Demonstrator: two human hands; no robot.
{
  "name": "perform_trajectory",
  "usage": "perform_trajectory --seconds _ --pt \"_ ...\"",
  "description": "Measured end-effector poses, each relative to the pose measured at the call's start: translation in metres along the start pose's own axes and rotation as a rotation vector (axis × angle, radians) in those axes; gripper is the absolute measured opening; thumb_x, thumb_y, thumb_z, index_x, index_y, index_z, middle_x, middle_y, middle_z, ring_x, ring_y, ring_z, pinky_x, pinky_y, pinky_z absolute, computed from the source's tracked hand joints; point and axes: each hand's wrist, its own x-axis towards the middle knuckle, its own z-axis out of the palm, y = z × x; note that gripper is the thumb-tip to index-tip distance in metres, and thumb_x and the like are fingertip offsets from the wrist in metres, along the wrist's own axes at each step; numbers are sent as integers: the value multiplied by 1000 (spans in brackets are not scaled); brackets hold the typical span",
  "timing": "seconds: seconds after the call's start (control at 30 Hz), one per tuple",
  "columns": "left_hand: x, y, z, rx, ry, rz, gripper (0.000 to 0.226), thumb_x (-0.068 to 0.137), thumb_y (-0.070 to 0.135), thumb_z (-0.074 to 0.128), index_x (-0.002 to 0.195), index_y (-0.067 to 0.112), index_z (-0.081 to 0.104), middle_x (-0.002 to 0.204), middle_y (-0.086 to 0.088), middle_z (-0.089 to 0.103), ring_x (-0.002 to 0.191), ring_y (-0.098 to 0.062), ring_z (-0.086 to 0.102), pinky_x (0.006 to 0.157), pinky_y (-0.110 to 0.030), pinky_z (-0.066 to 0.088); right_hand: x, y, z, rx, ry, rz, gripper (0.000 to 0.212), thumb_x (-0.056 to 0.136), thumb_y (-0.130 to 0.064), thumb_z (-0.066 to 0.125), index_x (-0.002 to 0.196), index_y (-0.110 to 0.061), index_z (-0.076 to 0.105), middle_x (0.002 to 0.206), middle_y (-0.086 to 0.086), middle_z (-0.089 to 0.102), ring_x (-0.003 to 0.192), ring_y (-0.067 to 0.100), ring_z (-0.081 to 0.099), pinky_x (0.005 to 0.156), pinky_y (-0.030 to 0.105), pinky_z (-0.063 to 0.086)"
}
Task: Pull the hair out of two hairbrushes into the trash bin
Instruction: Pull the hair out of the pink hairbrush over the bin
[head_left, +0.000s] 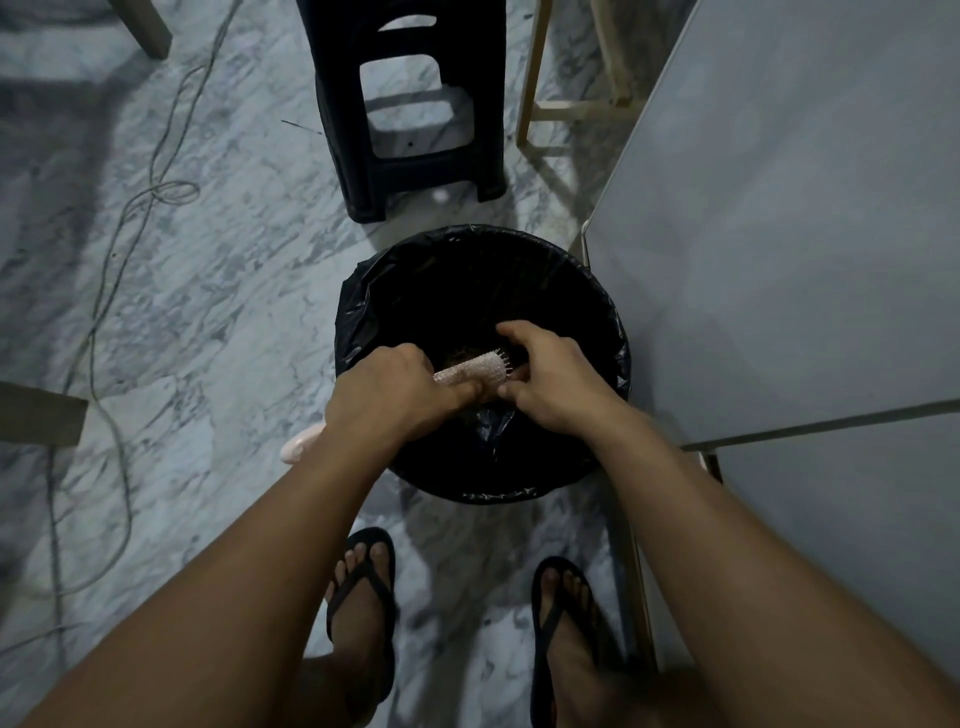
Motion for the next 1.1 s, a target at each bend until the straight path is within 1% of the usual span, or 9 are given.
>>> perform_trajectory --seconds 0.13,0.33,0.4,0.53,0.63,0.8,0.97,1.03,1.1 --pt "-1 -1 -4 -34 4 -10 59 67 76 58 63 17 54 71 -4 62 73 -28 62 58 -33 40 -2 1 -3 -55 -16 68 55 80 -13 73 130 -22 55 111 5 69 100 22 66 91 40 54" --pt "2 -15 -16 43 55 -37 63 68 79 57 74 17 63 70 -3 62 70 -26 62 56 -32 42 -10 2 -25 -160 -36 89 17 82 -10 69 87 -25 77 89 0 71 88 15 66 78 26 51" --pt "3 -19 -19 38 67 -57 64 68 80 56 72 17 62 68 -4 62 68 -26 63 55 -31 41 -11 3 -31 -154 -17 103 15 83 -10 70 83 -23 78 82 -3 70 84 12 65 74 23 47" --pt "6 -27 -22 29 122 -79 58 71 75 56 75 18 66 65 -5 63 65 -27 63 54 -30 41 -9 13 -40 -116 31 165 22 83 -11 71 66 -27 73 73 -5 72 79 11 67 75 25 52" --pt "6 -27 -21 27 139 -76 58 72 75 55 74 17 66 64 -5 62 64 -27 63 51 -29 39 -8 18 -43 -102 99 225 28 82 -13 71 60 -29 68 78 -2 74 81 14 67 72 25 49" --pt "4 -23 -26 -3 200 -88 56 73 70 54 76 16 67 69 -7 63 67 -30 63 54 -30 41 -13 13 -47 -221 331 274 19 82 -12 64 84 -25 78 96 7 73 93 29 66 72 26 43" --pt "0 -18 -33 -44 207 -64 50 74 68 55 70 19 64 67 -5 61 69 -29 62 55 -31 41 -16 13 -48 -284 93 273 22 79 -11 60 73 -30 70 101 7 73 96 28 66 82 34 54" --pt "-2 -13 -35 -48 209 -47 49 75 66 56 71 18 64 66 -3 59 69 -27 61 55 -31 40 -17 10 -45 -293 13 239 26 78 -11 60 93 -29 71 114 7 70 105 28 64 91 38 54" --pt "-4 -6 -34 -46 204 -25 48 76 66 56 73 19 65 66 -2 59 70 -27 62 56 -32 41 -17 4 -43 -241 -51 153 54 75 -11 64 128 -24 59 129 5 63 113 25 61 96 35 51"
